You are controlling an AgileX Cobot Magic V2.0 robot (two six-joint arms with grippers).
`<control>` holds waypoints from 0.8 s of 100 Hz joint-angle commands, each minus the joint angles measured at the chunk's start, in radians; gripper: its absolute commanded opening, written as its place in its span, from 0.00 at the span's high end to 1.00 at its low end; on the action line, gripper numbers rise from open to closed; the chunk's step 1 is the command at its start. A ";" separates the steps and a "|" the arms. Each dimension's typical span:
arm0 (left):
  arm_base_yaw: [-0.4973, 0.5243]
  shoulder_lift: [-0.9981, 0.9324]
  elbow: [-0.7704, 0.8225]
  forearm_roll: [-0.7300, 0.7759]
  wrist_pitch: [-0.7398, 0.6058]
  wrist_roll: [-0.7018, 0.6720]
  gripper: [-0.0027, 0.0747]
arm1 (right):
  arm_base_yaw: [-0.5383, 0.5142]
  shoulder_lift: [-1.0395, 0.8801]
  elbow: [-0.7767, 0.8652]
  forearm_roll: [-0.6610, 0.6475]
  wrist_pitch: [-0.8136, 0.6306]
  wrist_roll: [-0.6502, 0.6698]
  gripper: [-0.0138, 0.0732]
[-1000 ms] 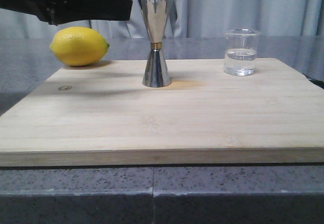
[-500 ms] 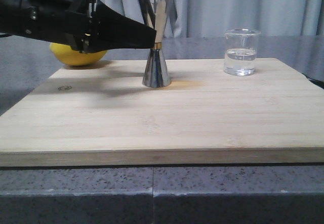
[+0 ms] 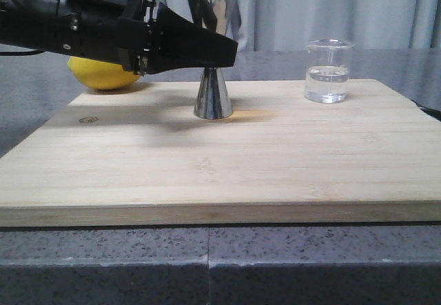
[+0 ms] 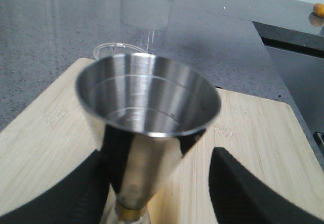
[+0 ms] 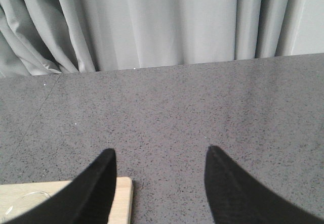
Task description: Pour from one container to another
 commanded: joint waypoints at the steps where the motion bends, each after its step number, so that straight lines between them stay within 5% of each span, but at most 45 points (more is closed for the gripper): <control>1: -0.008 -0.043 -0.028 -0.082 0.077 0.002 0.50 | -0.007 -0.004 -0.037 -0.010 -0.075 -0.005 0.42; 46: -0.008 -0.043 -0.028 -0.057 0.077 0.002 0.90 | -0.007 -0.004 -0.037 -0.010 -0.078 -0.005 0.42; 80: -0.008 -0.043 -0.028 -0.041 0.076 0.002 0.99 | -0.007 -0.004 -0.037 -0.010 -0.081 -0.005 0.42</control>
